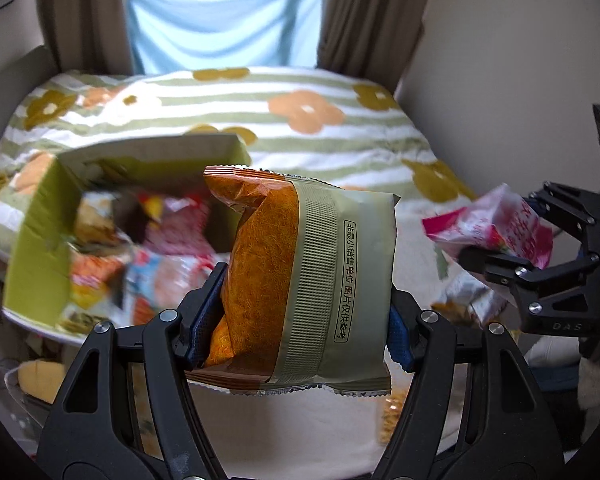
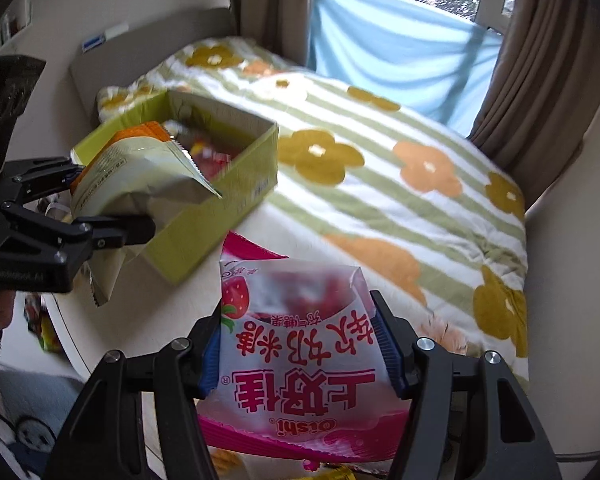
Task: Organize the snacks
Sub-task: 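Carry both bags over the box and open both tools to drop them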
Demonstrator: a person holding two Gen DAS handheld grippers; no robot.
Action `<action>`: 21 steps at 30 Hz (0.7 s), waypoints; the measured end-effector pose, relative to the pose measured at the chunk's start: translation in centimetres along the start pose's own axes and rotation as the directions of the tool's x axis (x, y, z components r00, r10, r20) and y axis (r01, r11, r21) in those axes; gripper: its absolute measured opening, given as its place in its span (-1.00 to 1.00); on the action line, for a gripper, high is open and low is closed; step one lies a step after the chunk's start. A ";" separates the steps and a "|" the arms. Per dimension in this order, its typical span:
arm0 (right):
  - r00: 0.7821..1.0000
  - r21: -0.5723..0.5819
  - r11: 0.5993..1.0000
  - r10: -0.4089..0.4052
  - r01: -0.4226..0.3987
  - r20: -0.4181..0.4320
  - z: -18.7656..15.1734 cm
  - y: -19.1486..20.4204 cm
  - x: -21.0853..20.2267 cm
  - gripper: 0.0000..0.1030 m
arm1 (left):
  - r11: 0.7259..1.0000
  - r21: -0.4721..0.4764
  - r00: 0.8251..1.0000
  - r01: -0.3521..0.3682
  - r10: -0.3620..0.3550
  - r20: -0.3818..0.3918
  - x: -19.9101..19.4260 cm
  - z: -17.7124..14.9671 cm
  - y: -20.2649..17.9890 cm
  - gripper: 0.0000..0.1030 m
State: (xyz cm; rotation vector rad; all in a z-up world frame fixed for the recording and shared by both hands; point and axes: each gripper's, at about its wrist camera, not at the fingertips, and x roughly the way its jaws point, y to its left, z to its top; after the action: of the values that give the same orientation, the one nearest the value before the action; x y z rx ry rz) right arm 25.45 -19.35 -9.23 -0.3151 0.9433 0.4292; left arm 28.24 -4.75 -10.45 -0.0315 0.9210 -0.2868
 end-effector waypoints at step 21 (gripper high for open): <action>0.999 0.250 0.968 0.014 -0.026 0.049 14.8 11.4 8.6 0.14 | 1.000 0.028 0.996 -0.010 0.013 -0.091 3.9 6.8 21.5 0.27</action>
State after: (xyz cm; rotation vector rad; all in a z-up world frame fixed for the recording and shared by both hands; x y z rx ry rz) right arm 34.79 -1.05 -9.01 -0.0654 0.9439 0.3298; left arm 40.75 14.32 -12.55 0.0120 1.0074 -0.2920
